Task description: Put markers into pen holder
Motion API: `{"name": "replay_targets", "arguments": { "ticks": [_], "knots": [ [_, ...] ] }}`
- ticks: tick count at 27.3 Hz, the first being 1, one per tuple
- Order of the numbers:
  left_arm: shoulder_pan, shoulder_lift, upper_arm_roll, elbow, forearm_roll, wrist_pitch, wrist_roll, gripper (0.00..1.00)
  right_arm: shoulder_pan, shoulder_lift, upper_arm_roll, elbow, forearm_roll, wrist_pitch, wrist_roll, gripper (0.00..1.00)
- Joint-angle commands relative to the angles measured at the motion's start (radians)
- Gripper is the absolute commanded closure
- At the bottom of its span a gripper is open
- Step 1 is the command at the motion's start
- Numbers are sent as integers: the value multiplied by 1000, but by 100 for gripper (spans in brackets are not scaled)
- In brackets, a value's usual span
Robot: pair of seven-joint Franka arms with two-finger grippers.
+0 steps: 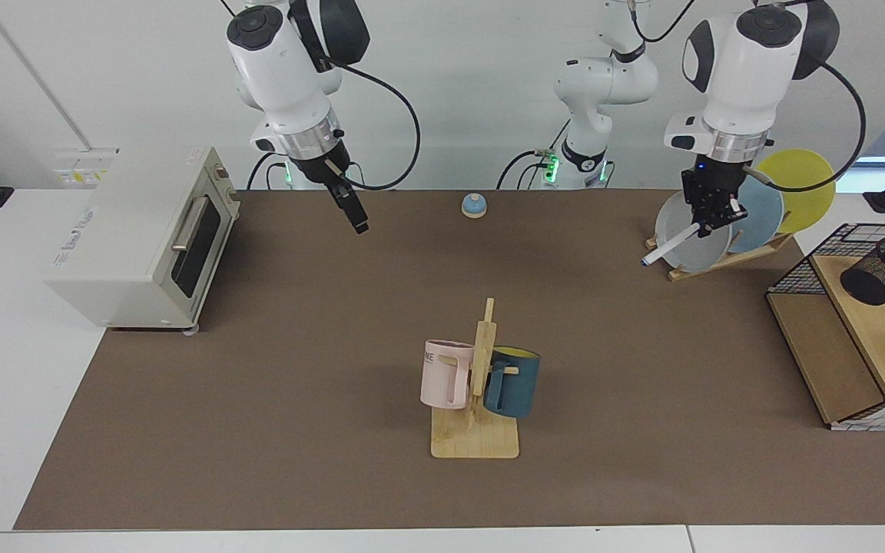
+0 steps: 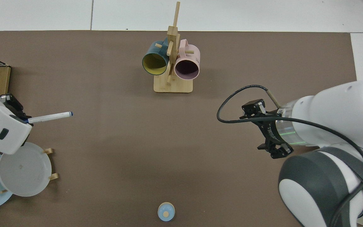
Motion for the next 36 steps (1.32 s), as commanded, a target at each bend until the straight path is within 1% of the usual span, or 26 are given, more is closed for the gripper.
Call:
{"name": "replay_targets", "arguments": {
  "ticks": [1,4,7,11,13,16,19,21,23,27,29,32,34,36],
  "knots": [
    [-9,74,67,110,132,-41,78,100,-47,-22,14,-9,-104,-27,-190,0],
    [-4,86,79,131,218,-31,184,100,-71,-24,14,-9,-158,-27,-329,0],
    [-1,107,128,174,260,-34,244,100,-101,-22,14,-8,-186,-17,-478,0],
    [2,149,156,238,318,-27,352,100,-156,-16,14,-1,-213,17,-688,0],
    [8,161,168,257,352,-19,381,100,-177,-11,14,-1,-219,45,-786,0],
    [8,172,203,263,366,-2,422,100,-206,-5,16,0,-220,85,-914,0],
    [8,176,214,277,392,28,424,100,-223,9,16,8,-218,134,-1043,0],
    [8,181,223,278,425,42,424,100,-227,18,16,11,-218,158,-1109,0],
    [8,190,236,291,480,56,424,100,-230,30,14,18,-218,160,-1167,0],
    [11,216,249,329,547,76,422,100,-234,68,13,109,-223,142,-1258,0],
    [11,230,274,347,562,88,422,100,-242,96,11,161,-224,125,-1304,0],
    [11,245,315,363,573,143,424,100,-250,142,11,251,-224,59,-1324,0],
    [13,252,341,363,574,183,427,100,-250,148,11,269,-223,28,-1321,0],
    [14,256,370,363,574,214,429,100,-245,147,11,266,-216,22,-1315,0]
  ]
}}
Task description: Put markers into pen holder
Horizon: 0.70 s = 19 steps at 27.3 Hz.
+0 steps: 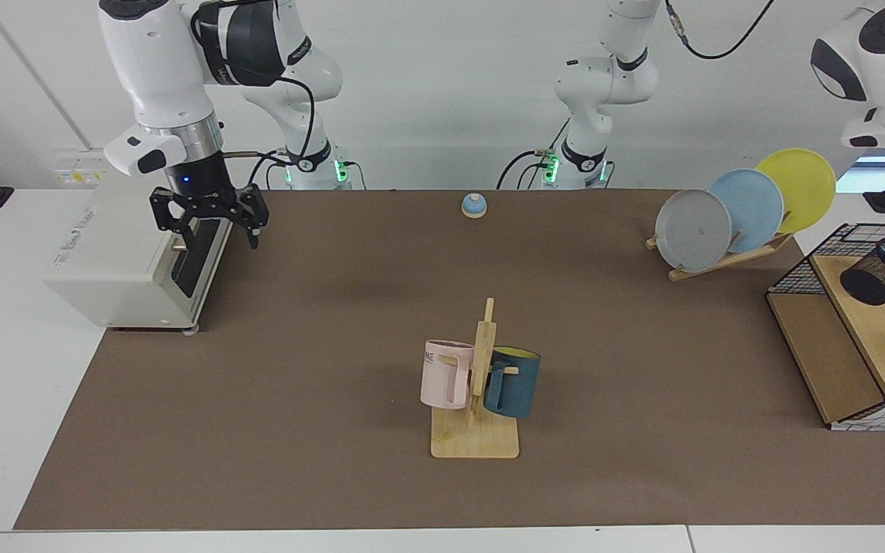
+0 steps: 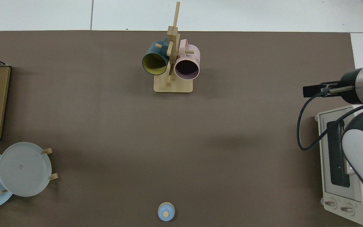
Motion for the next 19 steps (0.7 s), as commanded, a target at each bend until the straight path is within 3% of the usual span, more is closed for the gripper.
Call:
{"name": "replay_targets", "arguments": {
  "ticks": [1,11,18,19],
  "knots": [
    [5,40,70,39,17,81,23,100,-17,46,12,78,-5,-66,-28,0],
    [20,105,89,41,32,126,26,100,-23,-26,12,63,3,-230,-30,0],
    [22,117,87,30,57,129,25,100,-26,-43,12,63,6,-241,-31,0],
    [22,117,87,28,57,126,26,91,-26,-43,12,64,6,-241,-31,0]
  ]
}}
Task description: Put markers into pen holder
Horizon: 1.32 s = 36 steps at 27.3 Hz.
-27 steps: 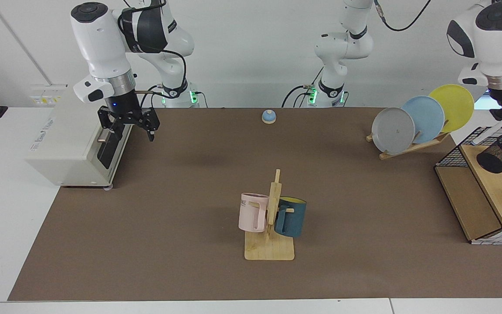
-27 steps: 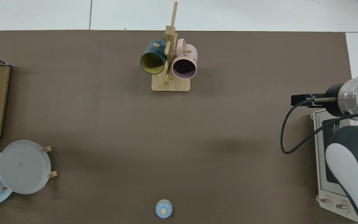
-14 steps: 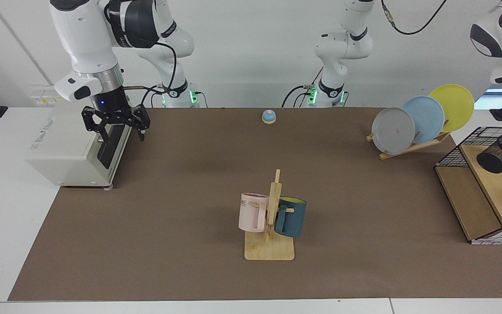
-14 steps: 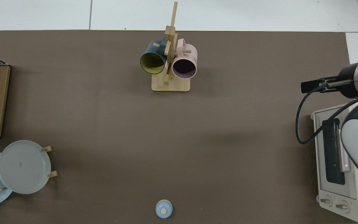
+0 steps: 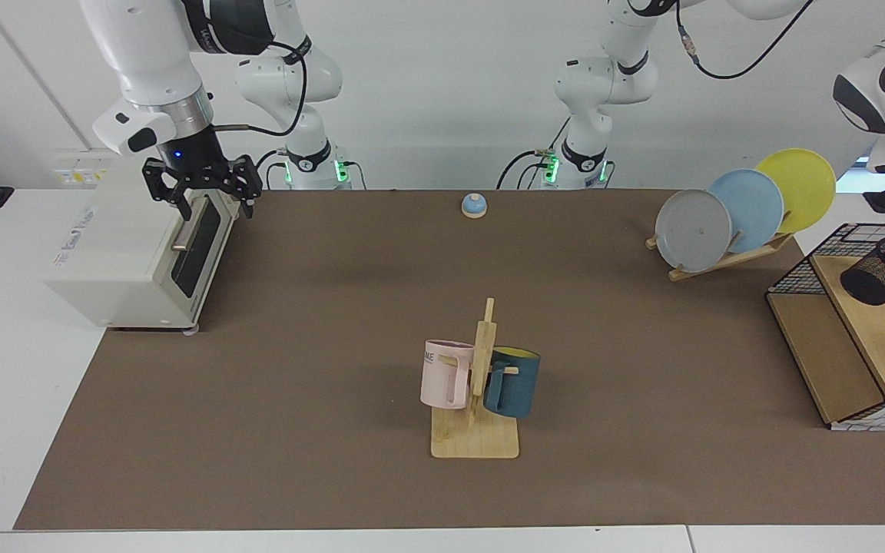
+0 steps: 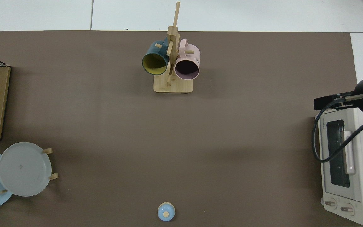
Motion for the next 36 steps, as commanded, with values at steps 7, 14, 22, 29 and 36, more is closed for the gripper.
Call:
{"name": "replay_targets", "arguments": {
  "ticks": [7,14,22,29,36],
  "knots": [
    [1,19,-2,18,26,-12,3,0,-10,-41,19,3,6,-20,-33,0],
    [-15,19,-58,26,-45,-95,-13,0,-5,-63,24,-3,6,-117,-33,0],
    [-15,20,-110,14,-389,-119,-63,0,-10,-60,24,-1,6,-106,-30,0],
    [-36,10,-128,-14,-616,-205,-170,0,-21,-58,18,-1,6,-106,-29,0],
    [-52,-30,-242,-84,-615,-222,-503,0,-19,-58,19,-1,6,-106,-29,0]
  ]
}}
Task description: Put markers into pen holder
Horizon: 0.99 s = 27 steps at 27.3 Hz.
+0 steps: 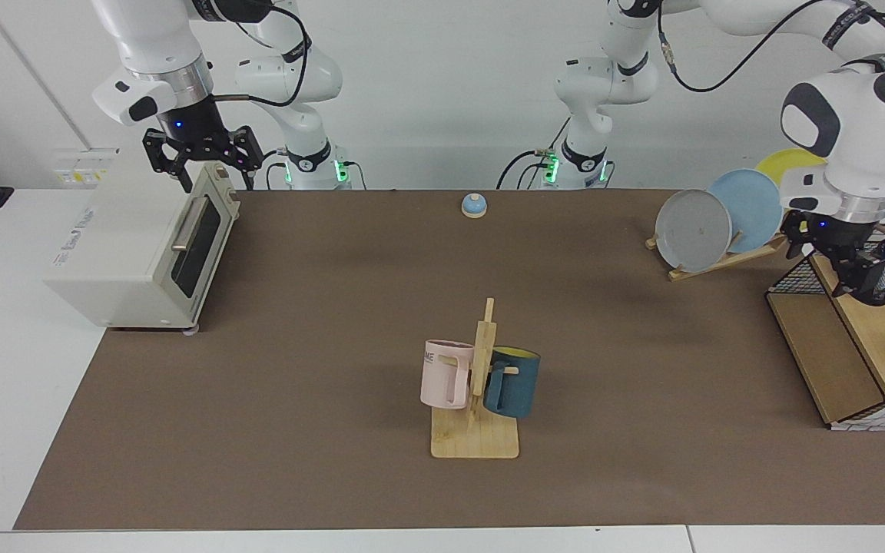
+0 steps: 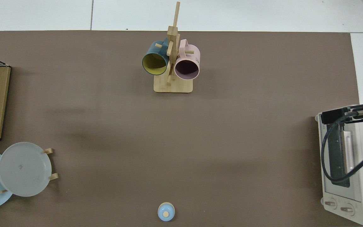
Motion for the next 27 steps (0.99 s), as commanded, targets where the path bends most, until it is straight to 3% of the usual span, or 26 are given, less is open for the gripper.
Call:
{"name": "replay_targets", "arguments": {
  "ticks": [1,8,14,17,21,27],
  "knots": [
    [-22,-50,-66,-78,-14,-1,-231,0,-14,-5,7,-3,6,-5,-27,0],
    [-6,-56,-169,-79,-92,-18,-673,0,-14,-6,5,-3,4,-5,-27,0],
    [23,-62,-227,-61,-129,-79,-920,0,-16,-3,4,-3,21,-4,-26,0],
    [47,-68,-278,-27,-129,-136,-1014,0,-19,-3,-1,-3,64,-2,-24,0],
    [41,-104,-277,10,-131,-228,-1098,0,-30,-3,-1,-3,69,-2,-24,0],
    [40,-203,-260,-78,-187,-257,-1155,0,-30,-3,-1,-3,67,1,-21,0]
  ]
}}
